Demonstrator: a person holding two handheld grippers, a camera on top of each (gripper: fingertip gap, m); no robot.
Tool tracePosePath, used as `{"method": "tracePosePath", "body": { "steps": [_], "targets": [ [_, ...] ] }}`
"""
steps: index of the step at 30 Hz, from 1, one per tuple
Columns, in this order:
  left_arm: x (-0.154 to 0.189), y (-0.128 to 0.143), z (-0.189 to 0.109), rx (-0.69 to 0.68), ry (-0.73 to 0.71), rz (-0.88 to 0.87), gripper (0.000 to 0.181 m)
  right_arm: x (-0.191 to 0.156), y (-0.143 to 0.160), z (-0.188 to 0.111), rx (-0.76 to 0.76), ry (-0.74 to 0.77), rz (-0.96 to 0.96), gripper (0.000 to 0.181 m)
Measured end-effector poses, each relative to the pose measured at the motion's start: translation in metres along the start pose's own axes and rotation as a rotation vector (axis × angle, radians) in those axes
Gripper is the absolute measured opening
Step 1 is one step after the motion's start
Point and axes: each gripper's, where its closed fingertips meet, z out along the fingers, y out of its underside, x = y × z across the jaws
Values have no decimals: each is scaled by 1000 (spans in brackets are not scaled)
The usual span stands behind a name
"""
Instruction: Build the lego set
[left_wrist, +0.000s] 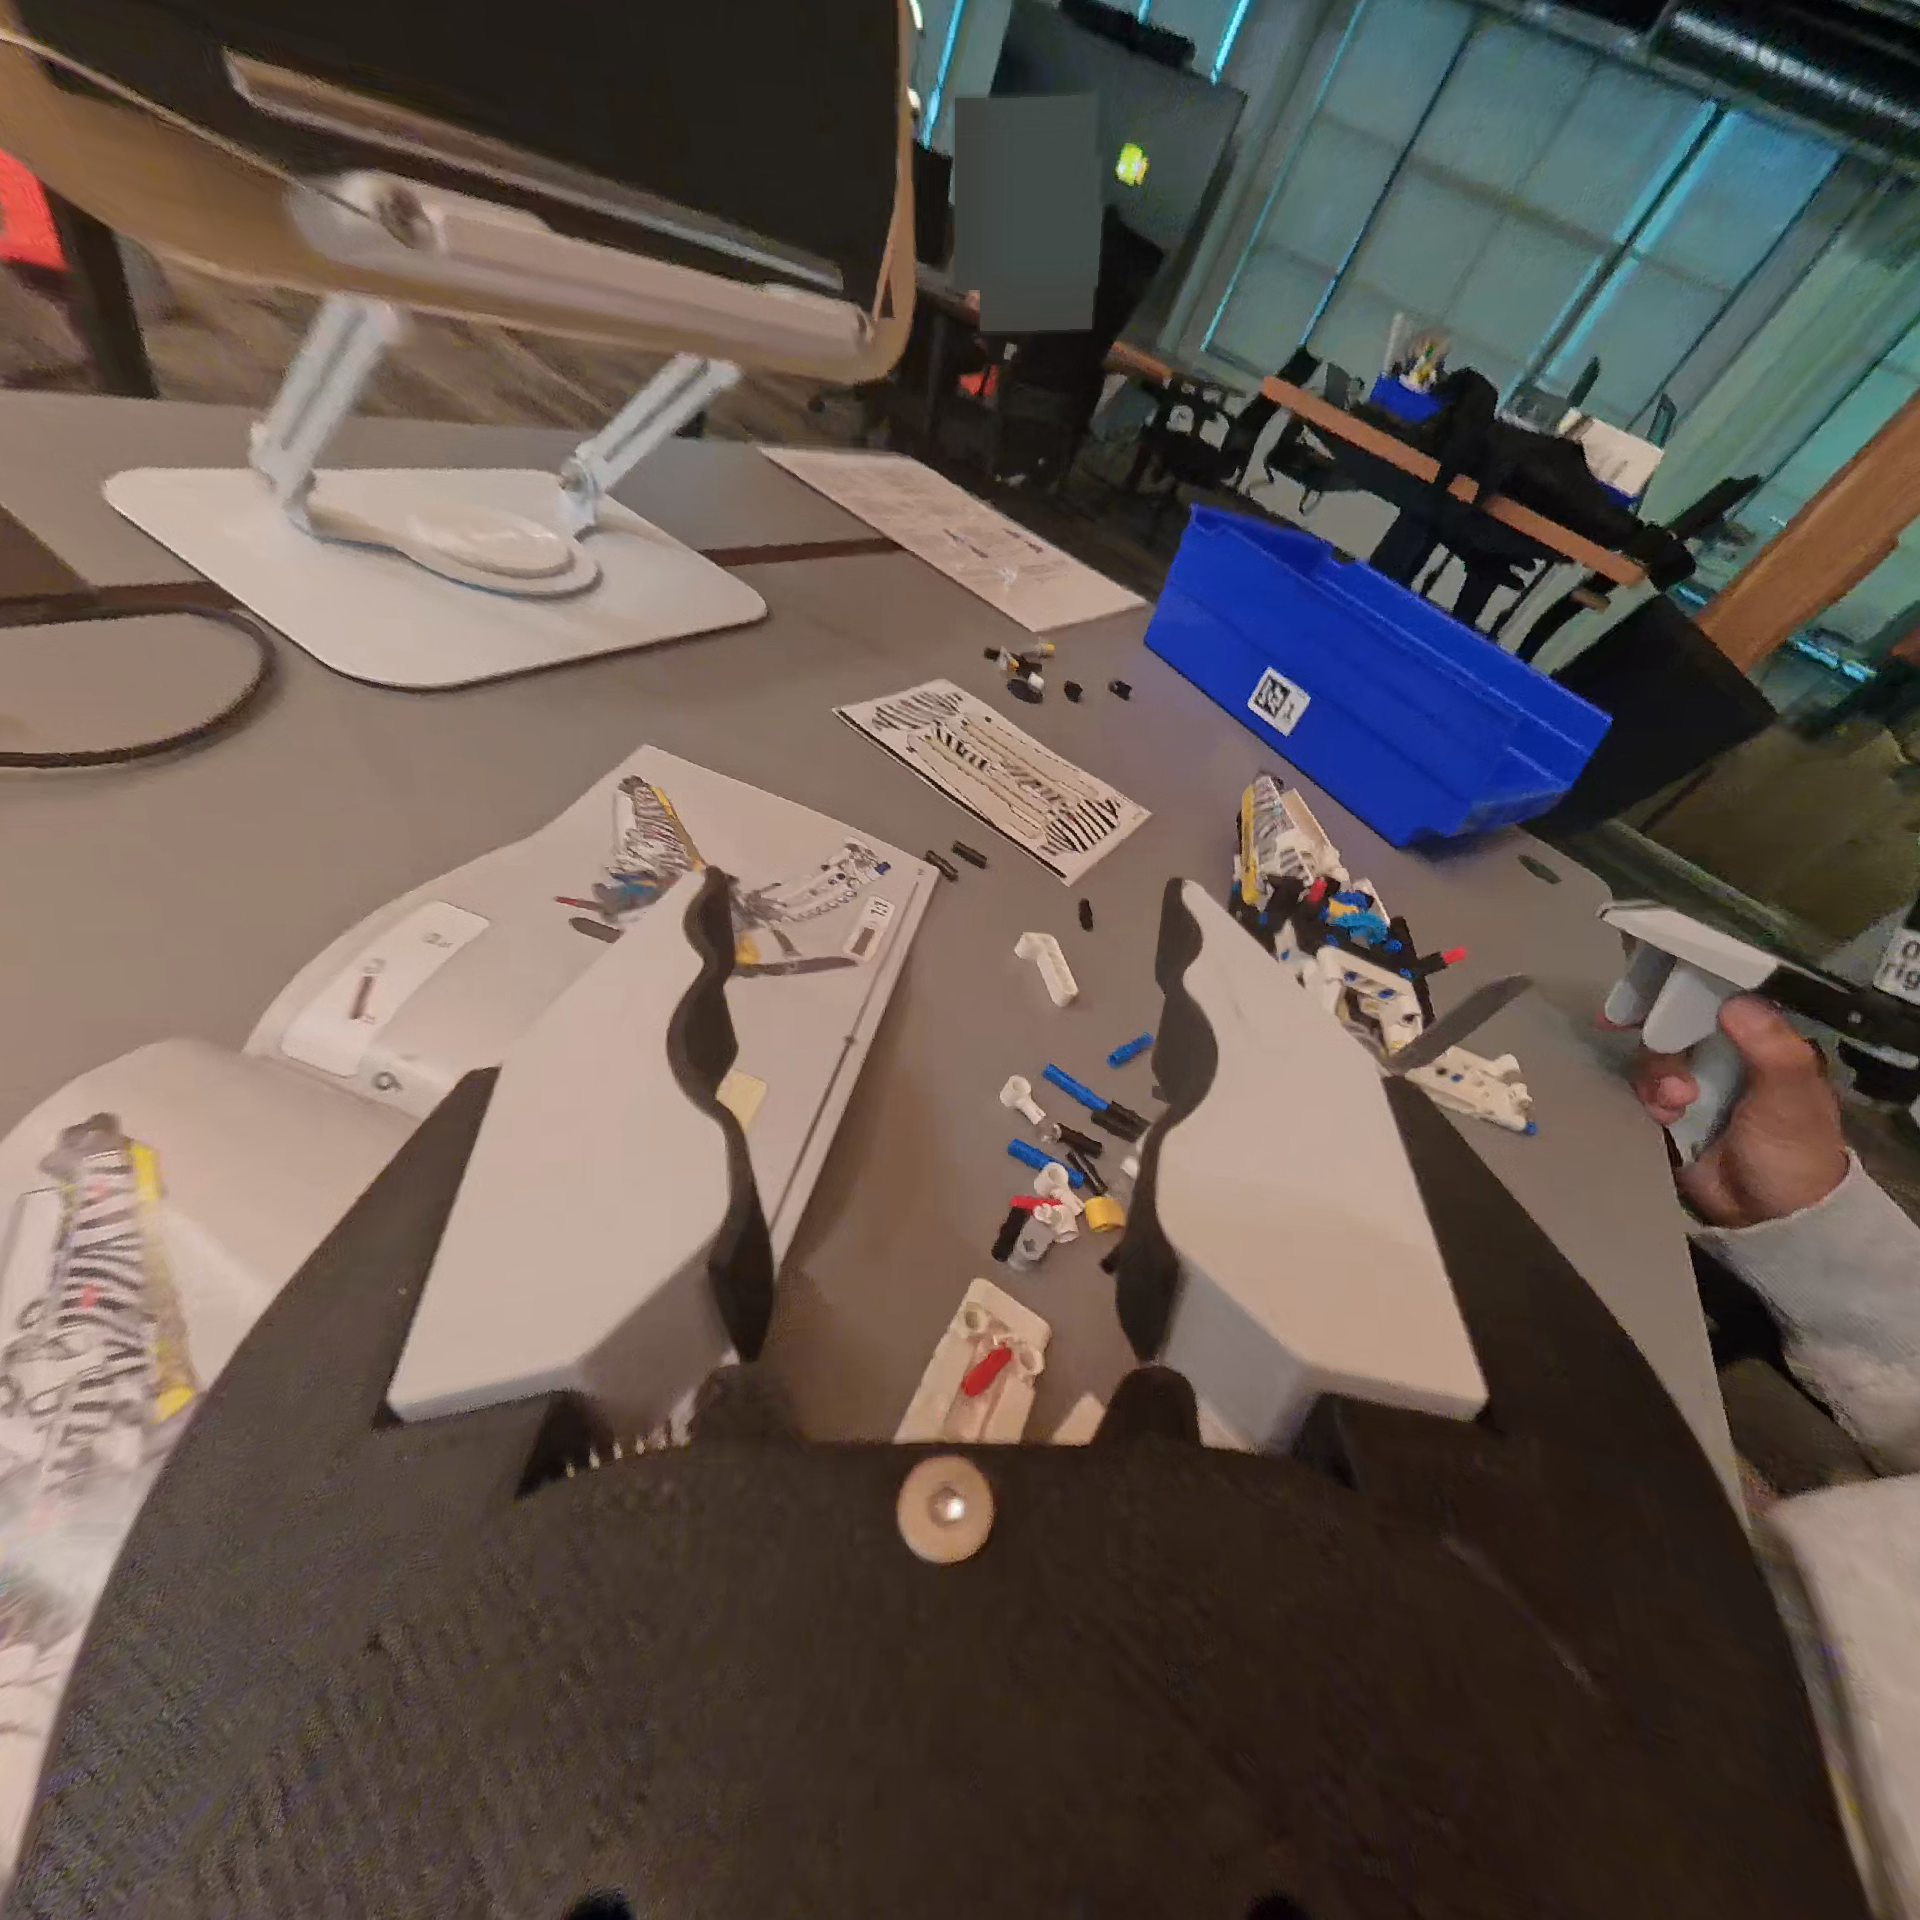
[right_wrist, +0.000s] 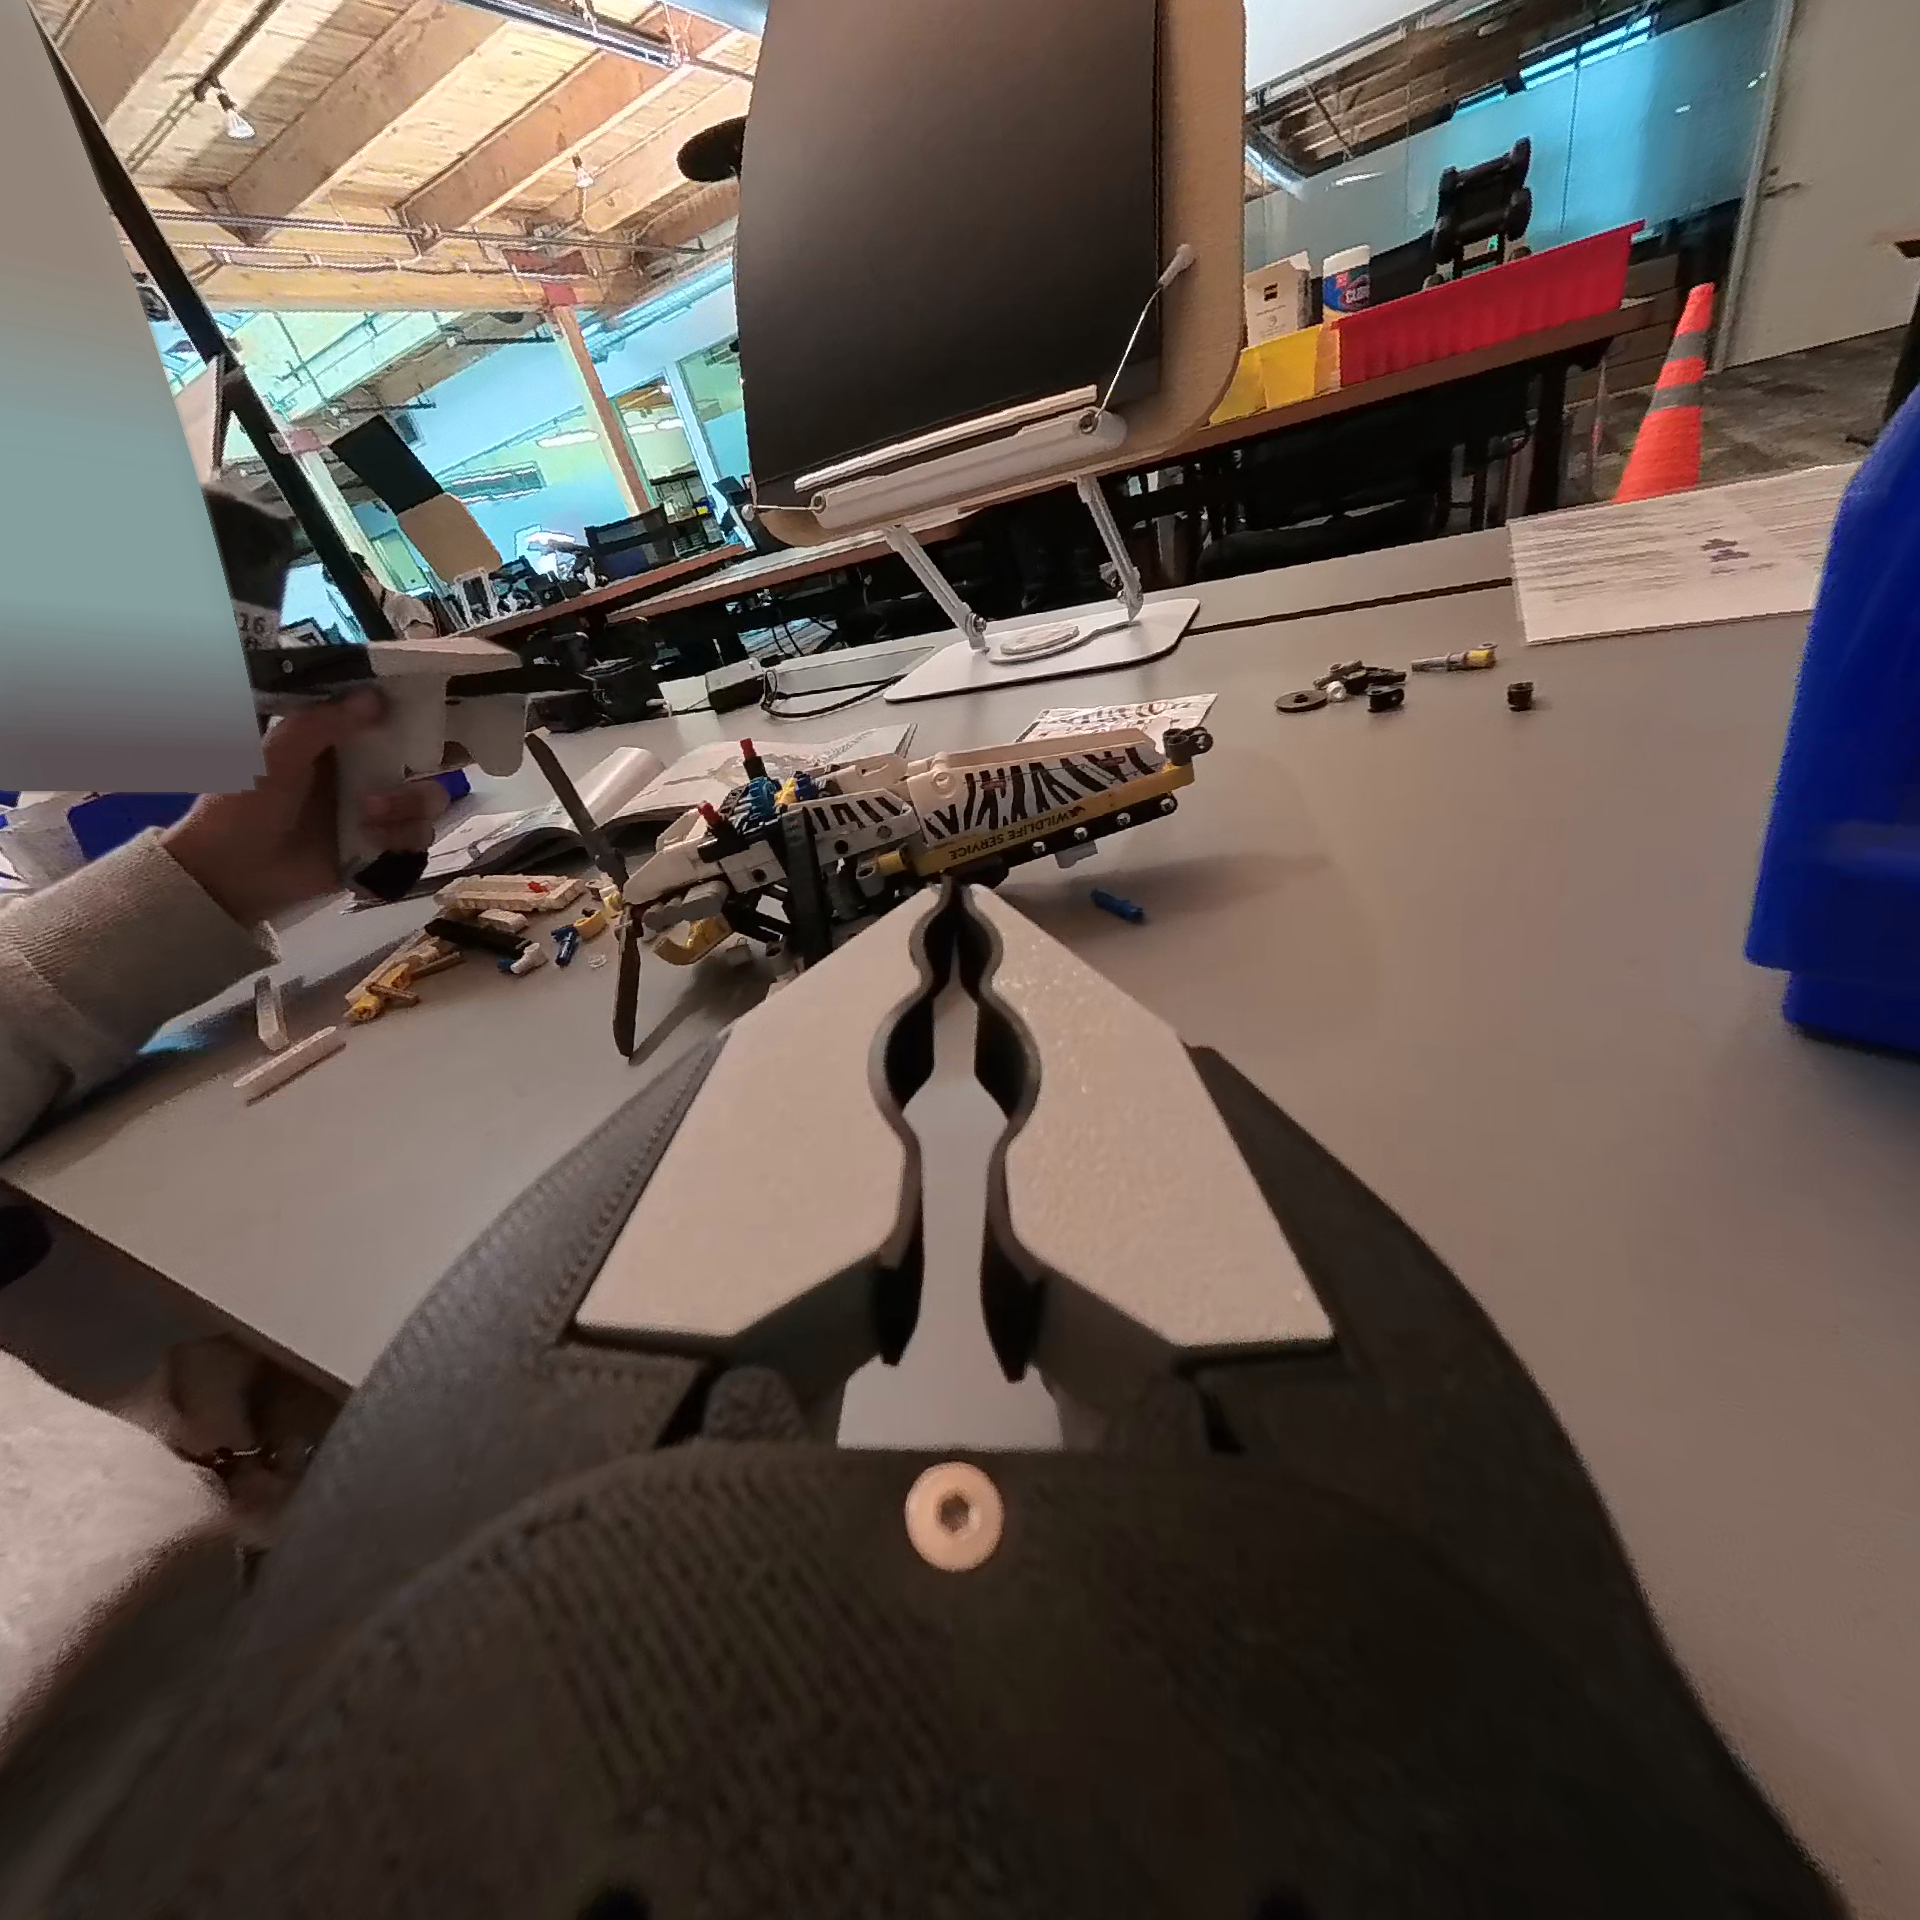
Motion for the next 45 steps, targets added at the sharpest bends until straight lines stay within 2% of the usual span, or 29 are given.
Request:
{"method": "tracePosePath", "body": {
  "steps": [4,7,11,16,45],
  "targets": [
    [-3,-20,-15,131,16,-43,78,-1,-1,-1,10,-15,17,0],
    [-6,-25,-23,176,2,-34,75,-4,-6,-6,59,-34,17,0],
    [-14,-25,-28,189,-49,15,72,-7,-12,-11,113,-45,14,0],
    [-17,-21,-26,181,-62,31,71,-8,-9,-8,93,-43,12,1],
    [-16,-35,-37,243,-67,38,69,-8,-9,-7,93,-46,17,1]
  ]
}}
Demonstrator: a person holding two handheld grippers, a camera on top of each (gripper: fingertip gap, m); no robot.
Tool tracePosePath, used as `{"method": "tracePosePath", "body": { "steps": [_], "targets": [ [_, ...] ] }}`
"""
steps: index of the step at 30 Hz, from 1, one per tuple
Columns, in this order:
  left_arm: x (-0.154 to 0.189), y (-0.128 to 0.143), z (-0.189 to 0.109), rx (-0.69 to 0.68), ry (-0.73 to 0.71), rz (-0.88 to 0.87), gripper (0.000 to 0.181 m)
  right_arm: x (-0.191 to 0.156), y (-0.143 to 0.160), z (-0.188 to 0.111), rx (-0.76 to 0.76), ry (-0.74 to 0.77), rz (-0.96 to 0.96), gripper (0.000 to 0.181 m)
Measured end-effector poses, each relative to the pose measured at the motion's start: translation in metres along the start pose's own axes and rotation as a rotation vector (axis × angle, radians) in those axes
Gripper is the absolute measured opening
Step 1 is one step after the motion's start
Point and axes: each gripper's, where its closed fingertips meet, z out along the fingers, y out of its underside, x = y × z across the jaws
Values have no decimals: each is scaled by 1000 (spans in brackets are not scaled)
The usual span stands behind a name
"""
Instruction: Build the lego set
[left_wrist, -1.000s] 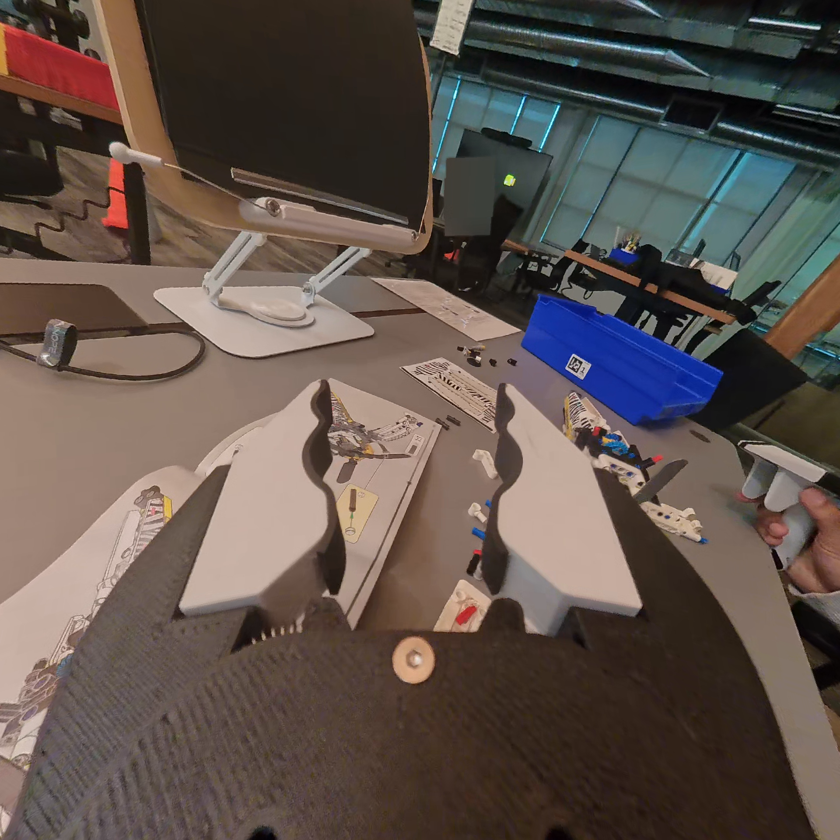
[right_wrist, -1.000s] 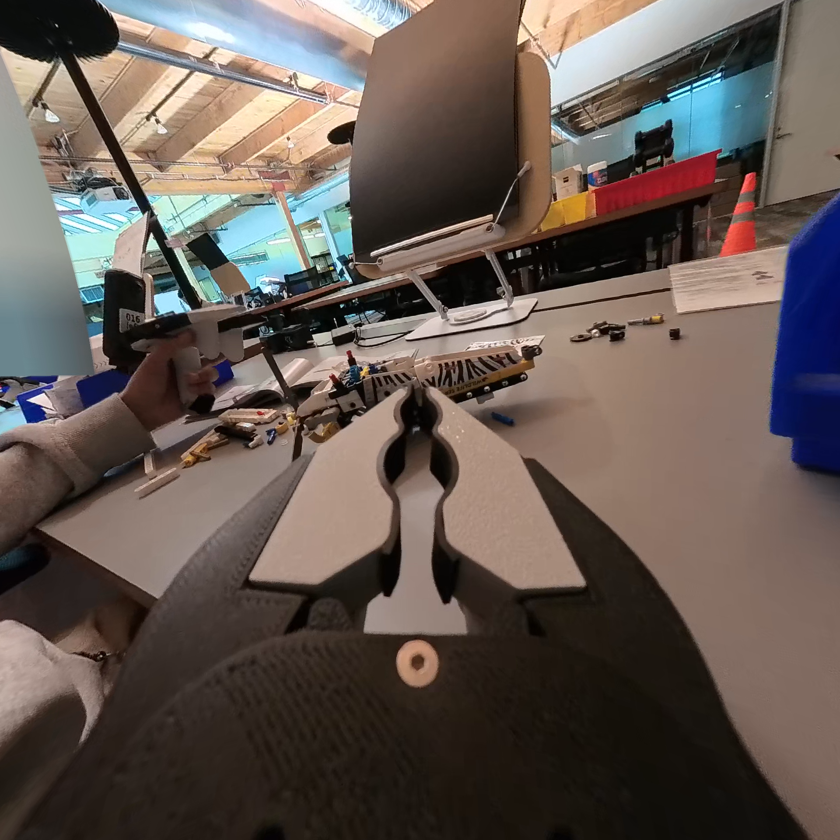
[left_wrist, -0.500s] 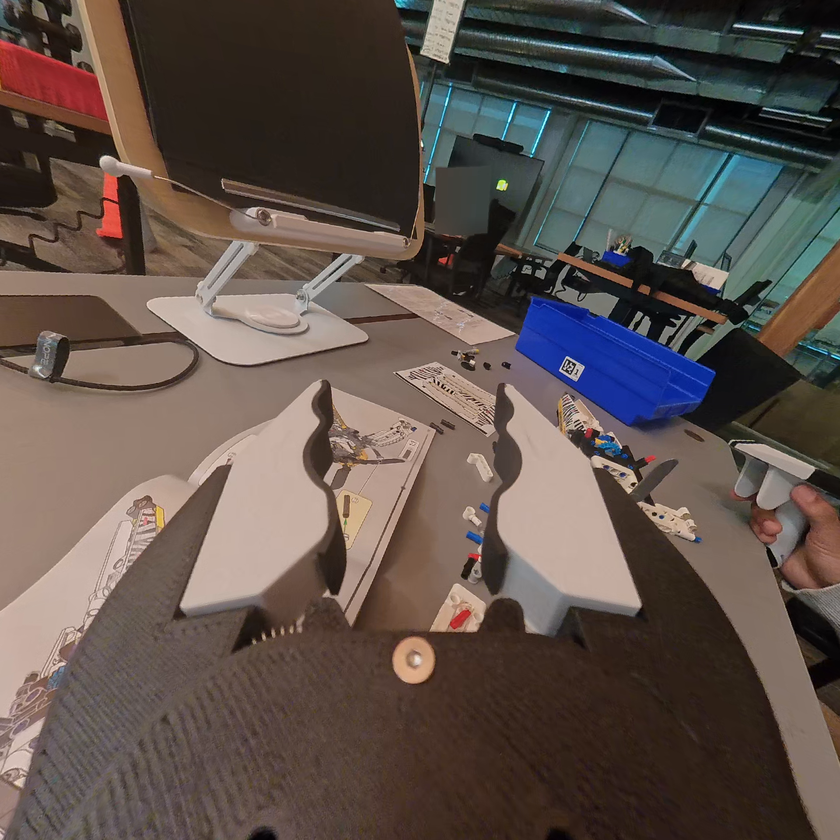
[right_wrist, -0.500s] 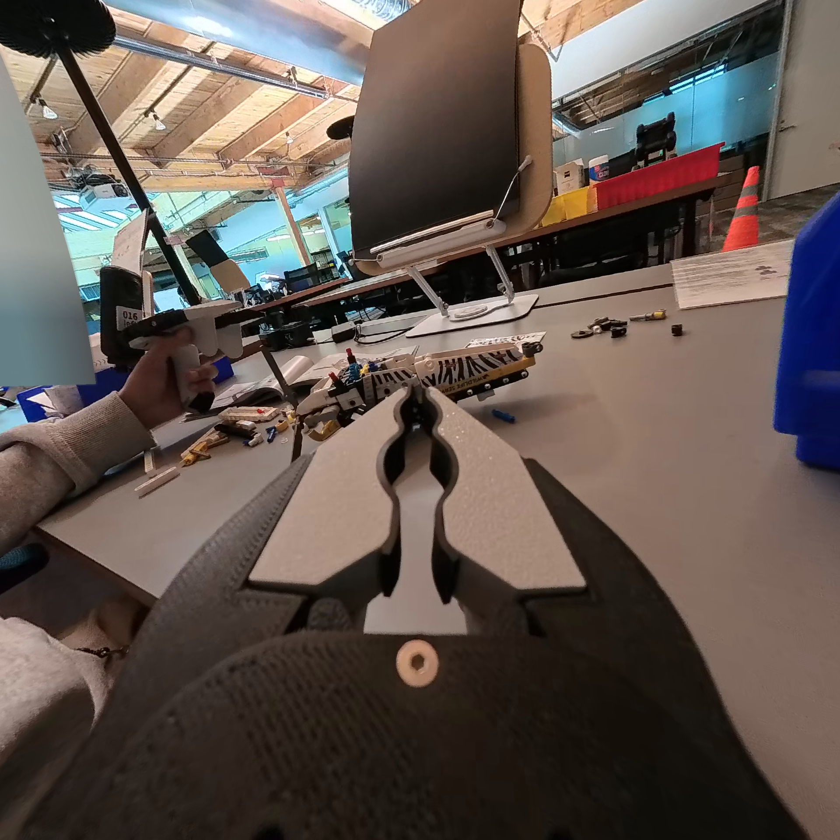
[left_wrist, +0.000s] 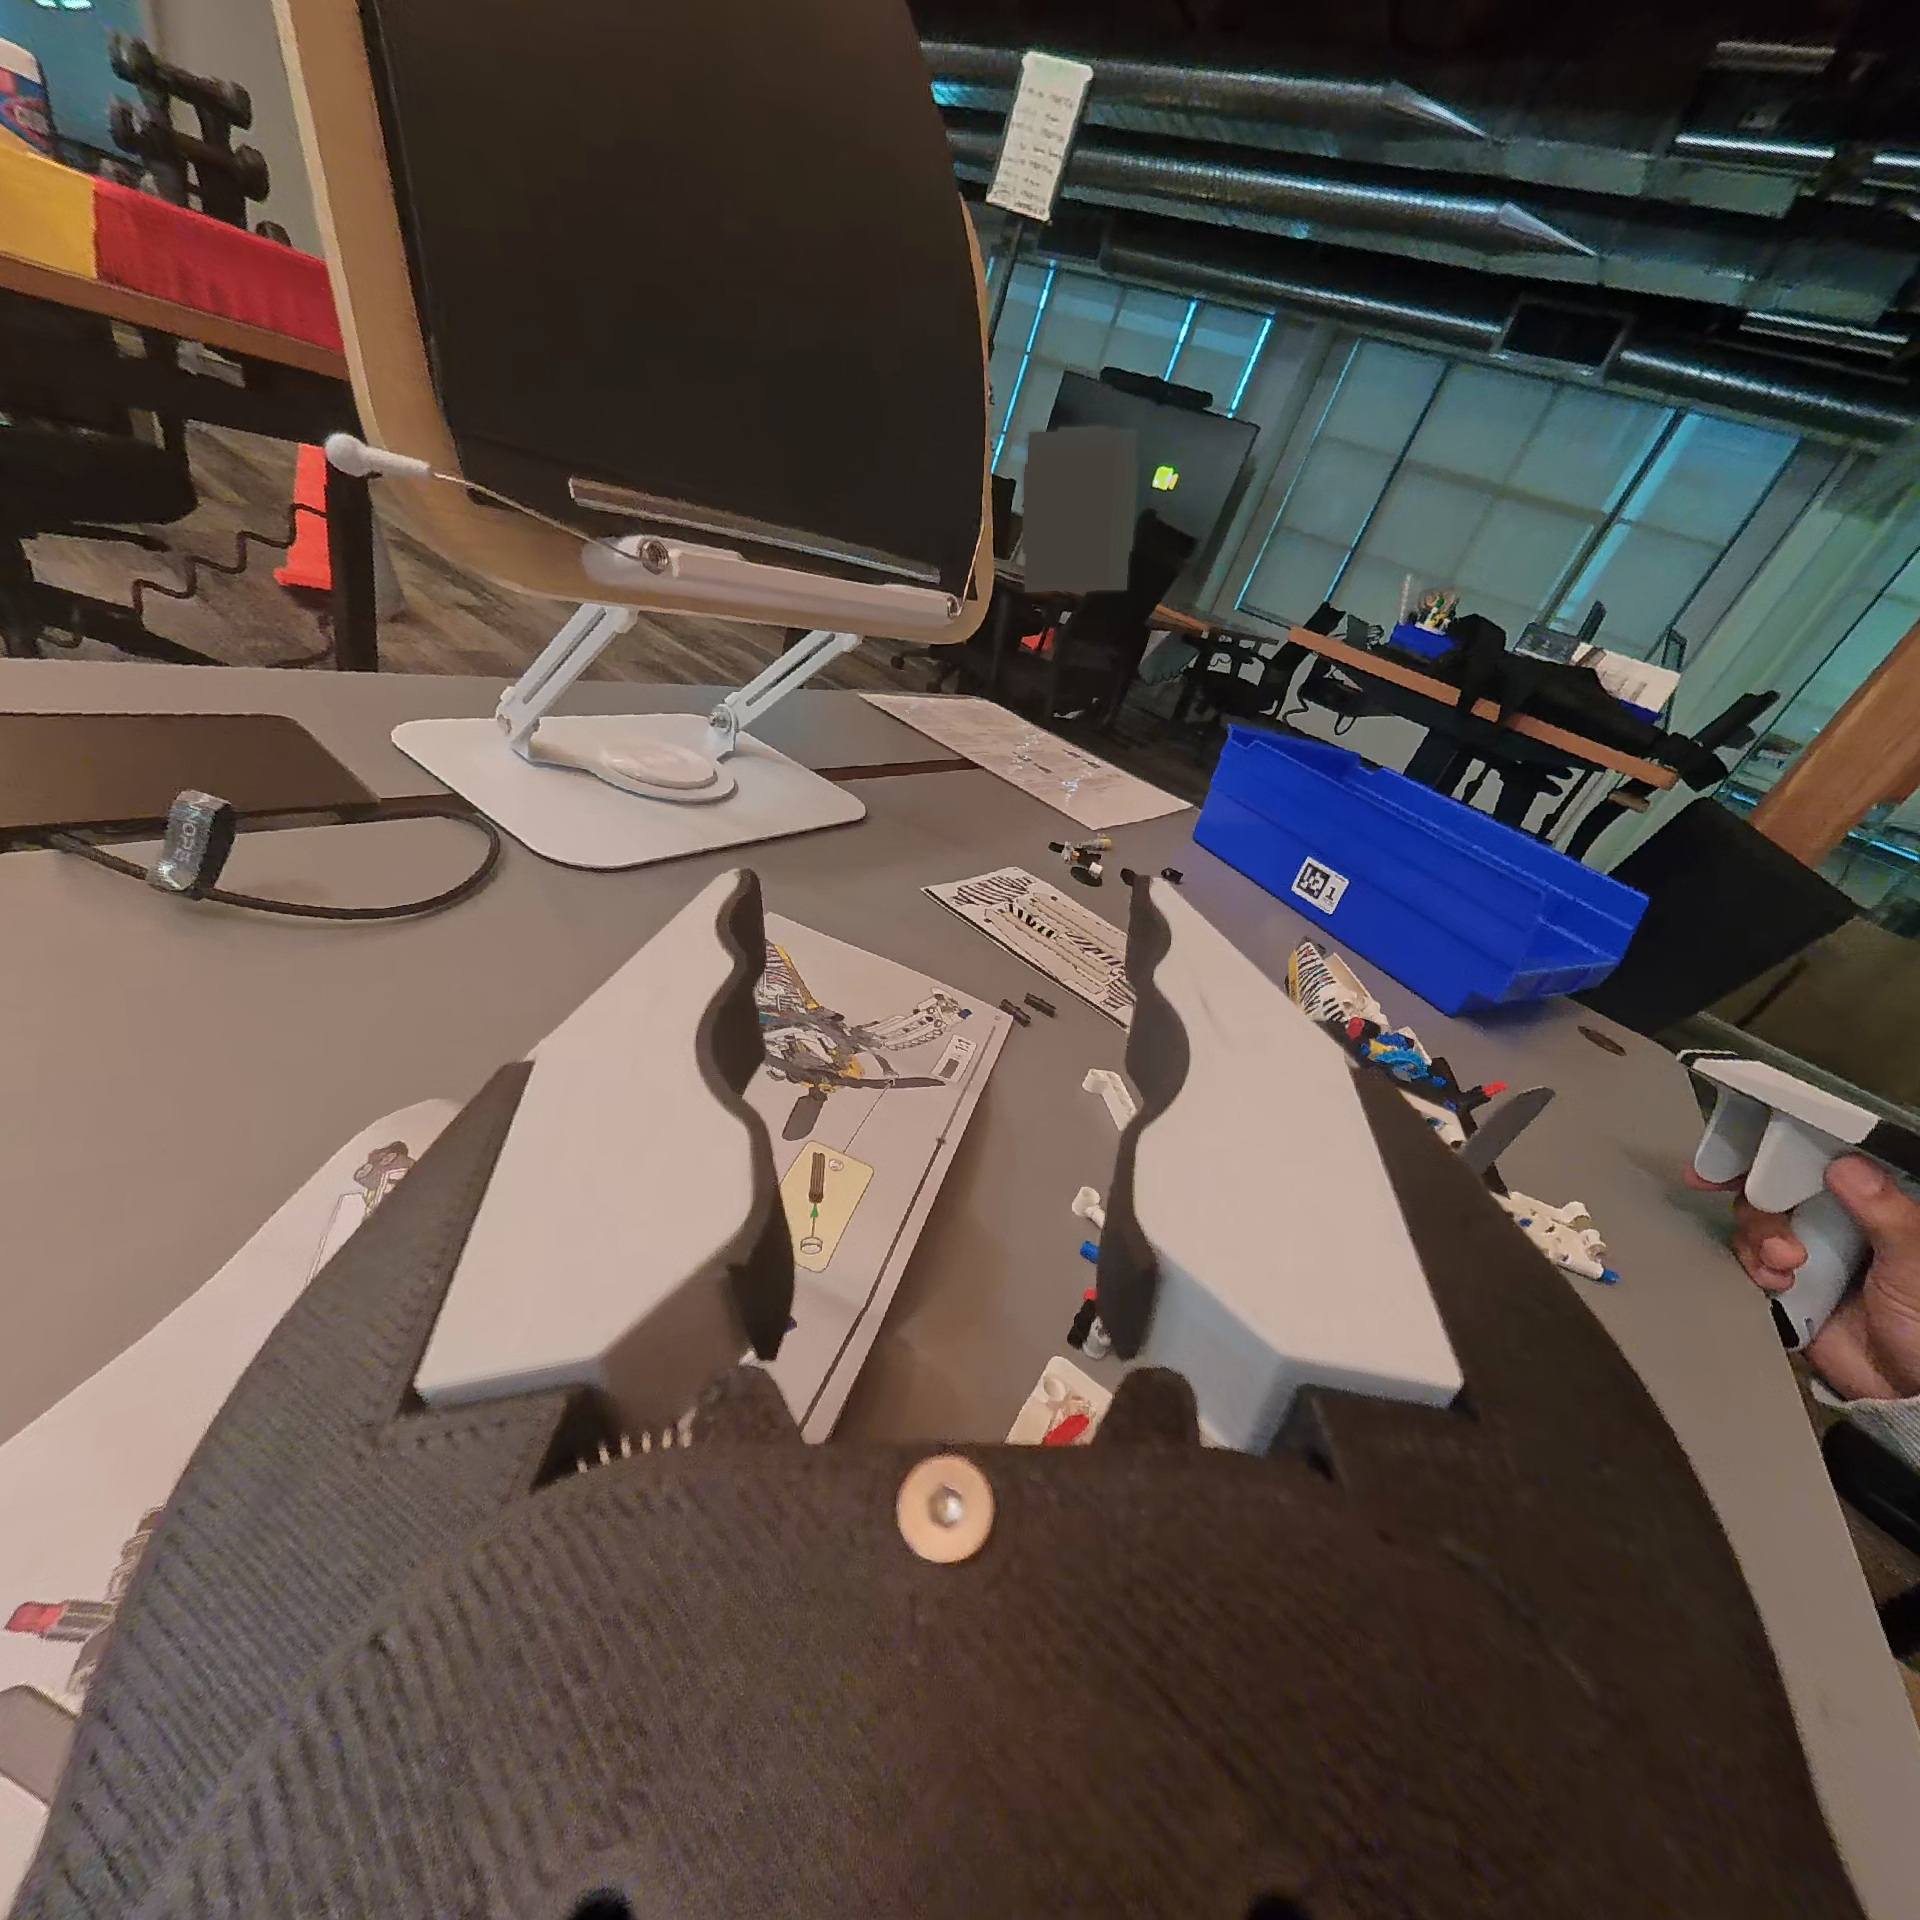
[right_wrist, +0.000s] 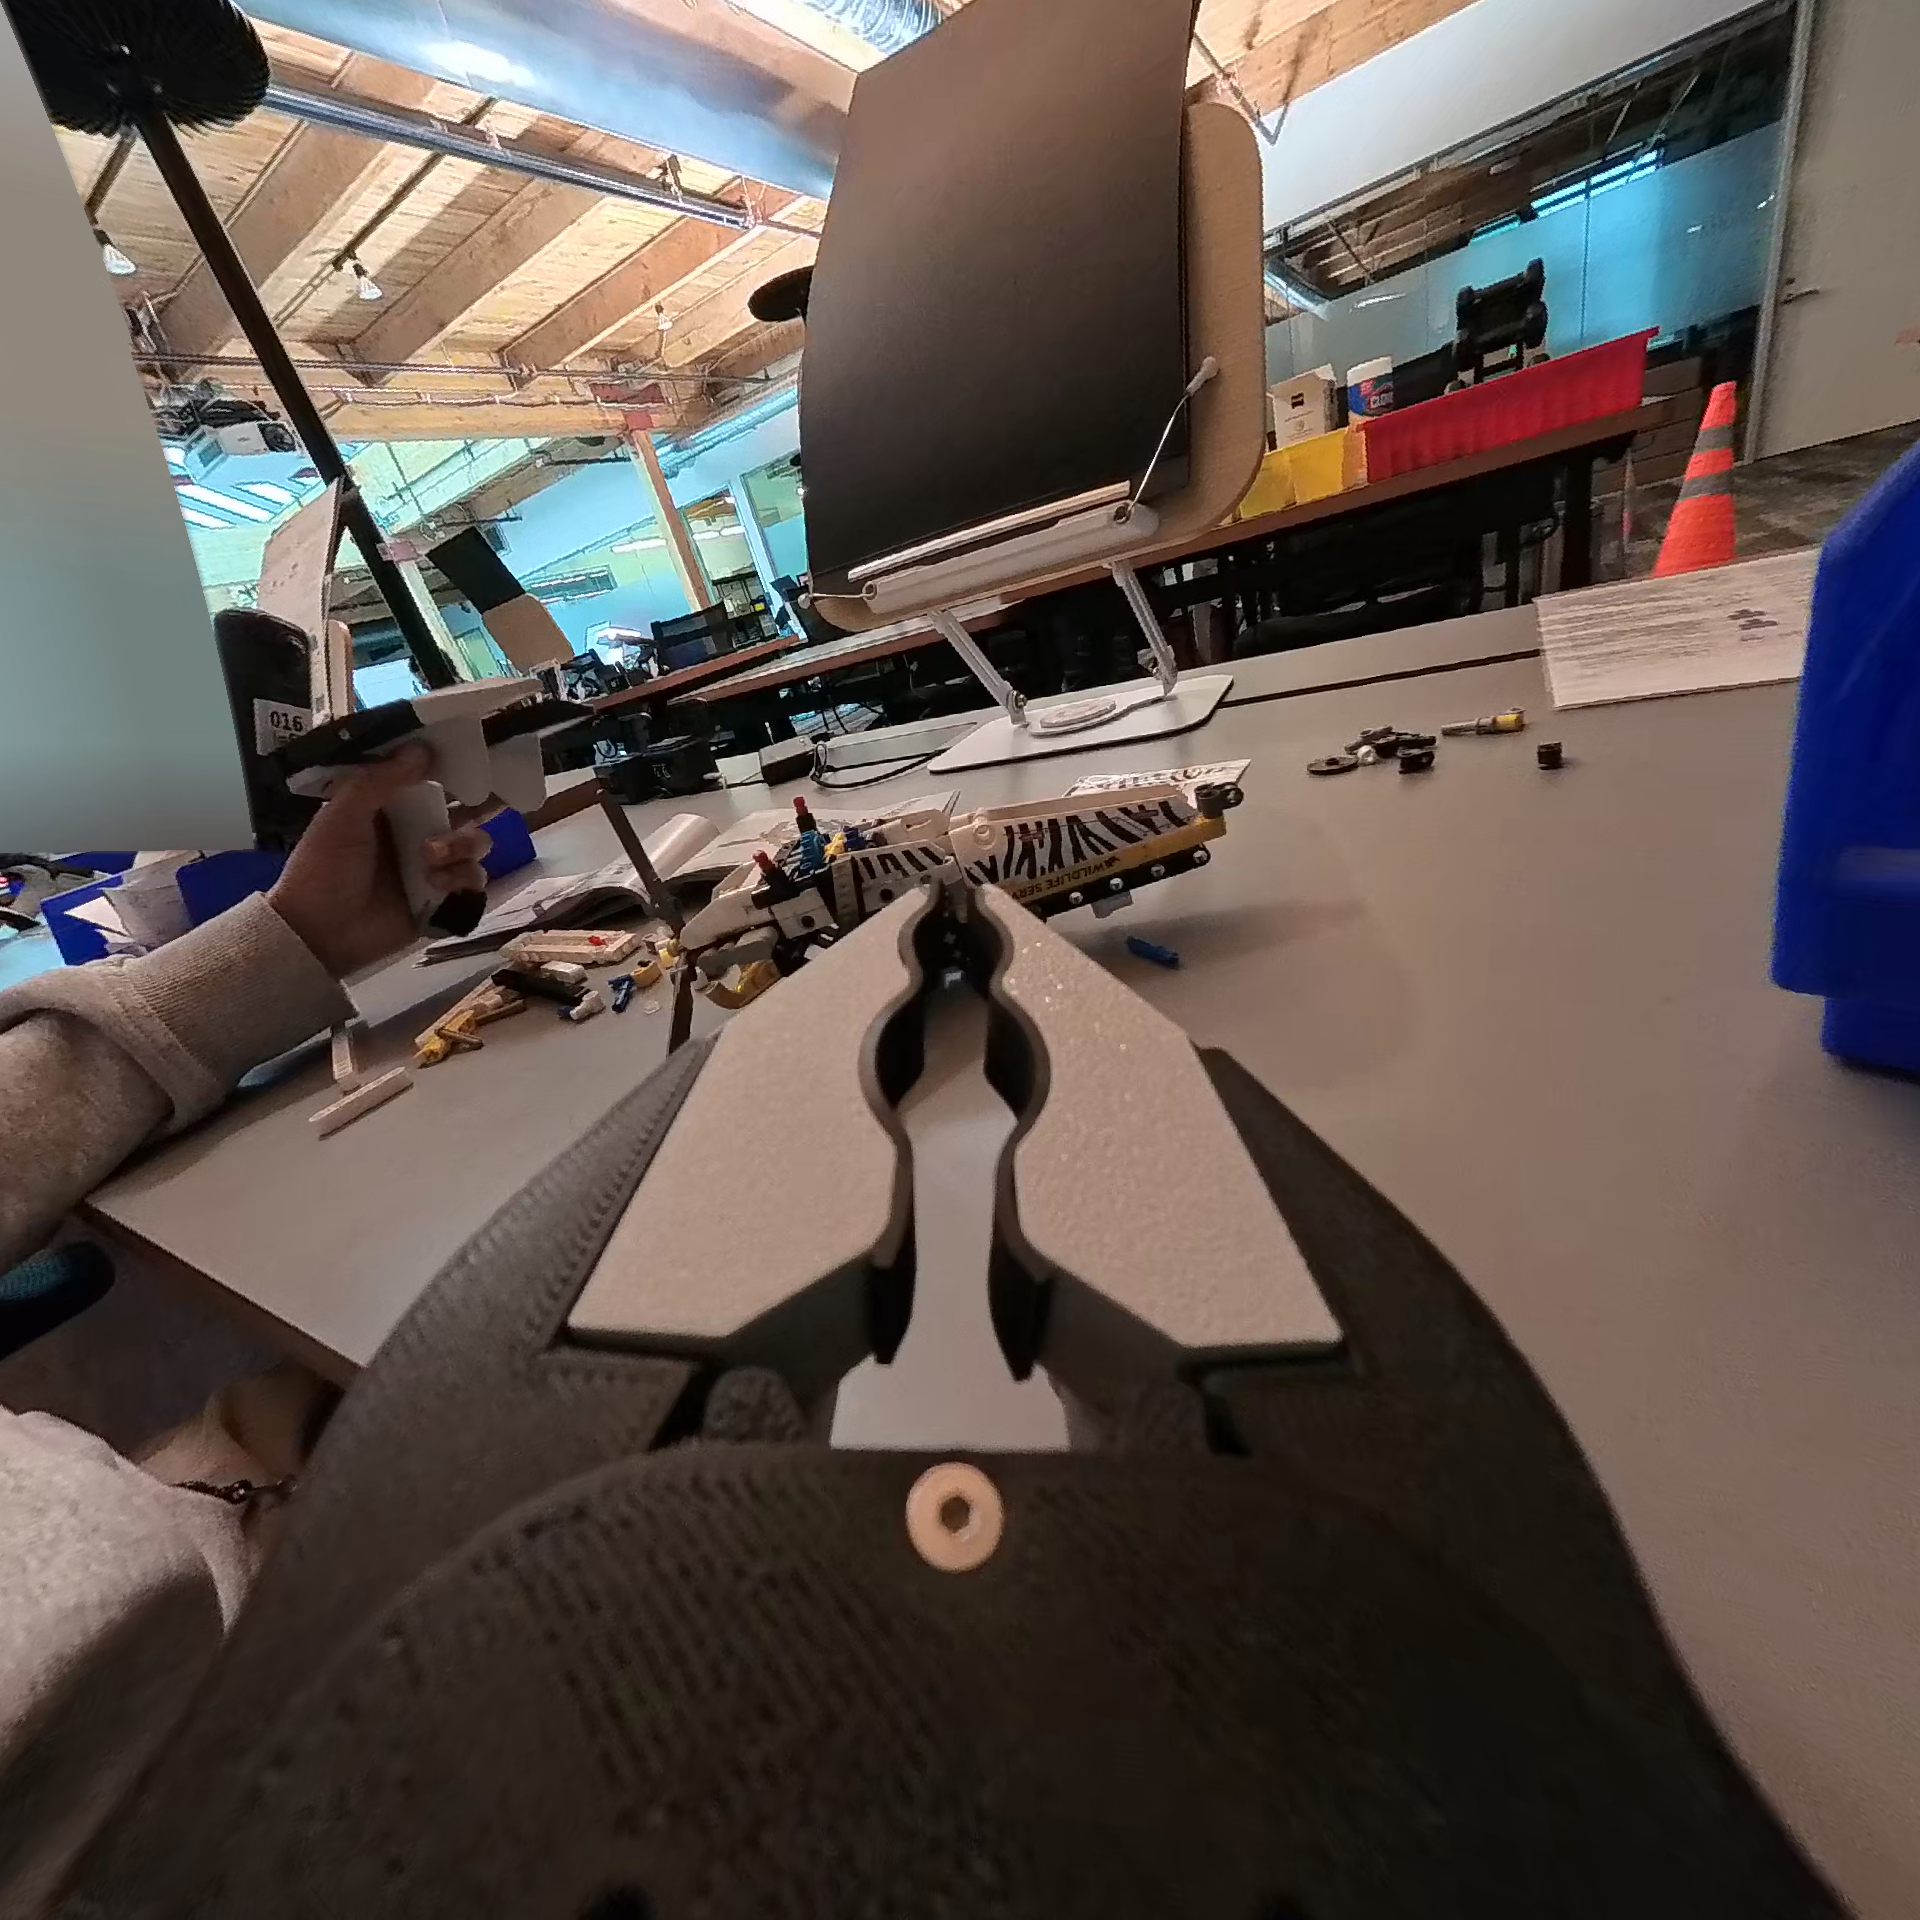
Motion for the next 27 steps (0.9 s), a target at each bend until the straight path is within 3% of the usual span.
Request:
{"method": "tracePosePath", "body": {
  "steps": [27],
  "targets": [
    [3,5,3,-25,5,3,68,0,-1,-1,6,3,5,1]
  ]
}}
